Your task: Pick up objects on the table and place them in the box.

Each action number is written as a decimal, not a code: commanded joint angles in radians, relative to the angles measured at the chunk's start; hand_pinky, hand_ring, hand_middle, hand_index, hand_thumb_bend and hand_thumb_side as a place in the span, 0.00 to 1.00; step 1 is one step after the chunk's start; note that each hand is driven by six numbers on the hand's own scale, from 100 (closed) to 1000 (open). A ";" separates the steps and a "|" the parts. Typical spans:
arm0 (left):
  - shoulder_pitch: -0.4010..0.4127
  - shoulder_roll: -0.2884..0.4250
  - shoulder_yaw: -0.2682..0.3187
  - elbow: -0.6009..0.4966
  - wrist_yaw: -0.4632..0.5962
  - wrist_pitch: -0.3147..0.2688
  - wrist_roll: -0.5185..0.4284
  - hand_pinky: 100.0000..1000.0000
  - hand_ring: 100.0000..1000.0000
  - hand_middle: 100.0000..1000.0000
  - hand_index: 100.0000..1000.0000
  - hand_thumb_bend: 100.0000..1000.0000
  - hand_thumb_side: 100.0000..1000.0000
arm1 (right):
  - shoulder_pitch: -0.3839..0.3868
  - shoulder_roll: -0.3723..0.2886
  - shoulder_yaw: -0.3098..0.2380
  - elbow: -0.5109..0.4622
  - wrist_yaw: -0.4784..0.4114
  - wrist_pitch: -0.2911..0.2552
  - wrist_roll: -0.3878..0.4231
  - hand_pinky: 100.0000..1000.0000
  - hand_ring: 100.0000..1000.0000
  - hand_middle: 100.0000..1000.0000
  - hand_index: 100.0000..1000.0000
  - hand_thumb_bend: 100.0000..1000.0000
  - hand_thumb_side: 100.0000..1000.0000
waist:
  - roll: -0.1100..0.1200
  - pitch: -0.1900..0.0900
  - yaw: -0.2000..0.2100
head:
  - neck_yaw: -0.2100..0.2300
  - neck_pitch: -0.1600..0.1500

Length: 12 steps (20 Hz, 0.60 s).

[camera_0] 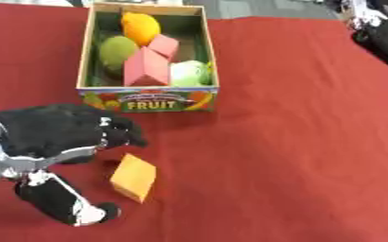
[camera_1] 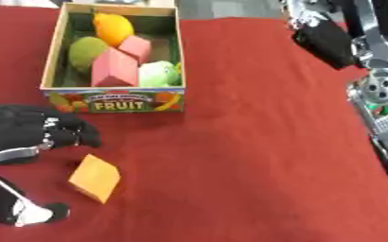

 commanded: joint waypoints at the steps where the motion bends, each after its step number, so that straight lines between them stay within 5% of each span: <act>1: -0.011 0.008 -0.012 -0.014 0.022 0.013 -0.006 0.90 0.93 0.88 0.95 0.44 0.41 | -0.007 -0.020 -0.010 -0.015 -0.009 0.000 0.000 0.82 0.81 0.70 0.84 0.00 0.63 | 0.007 -0.013 -0.003 | 0.000 -0.015; 12: -0.017 -0.059 -0.006 0.085 -0.065 0.054 -0.006 0.88 0.91 0.84 0.94 0.34 0.36 | -0.001 -0.009 -0.006 -0.015 -0.012 0.001 0.005 0.82 0.81 0.69 0.84 0.00 0.67 | 0.002 -0.009 -0.008 | 0.001 -0.018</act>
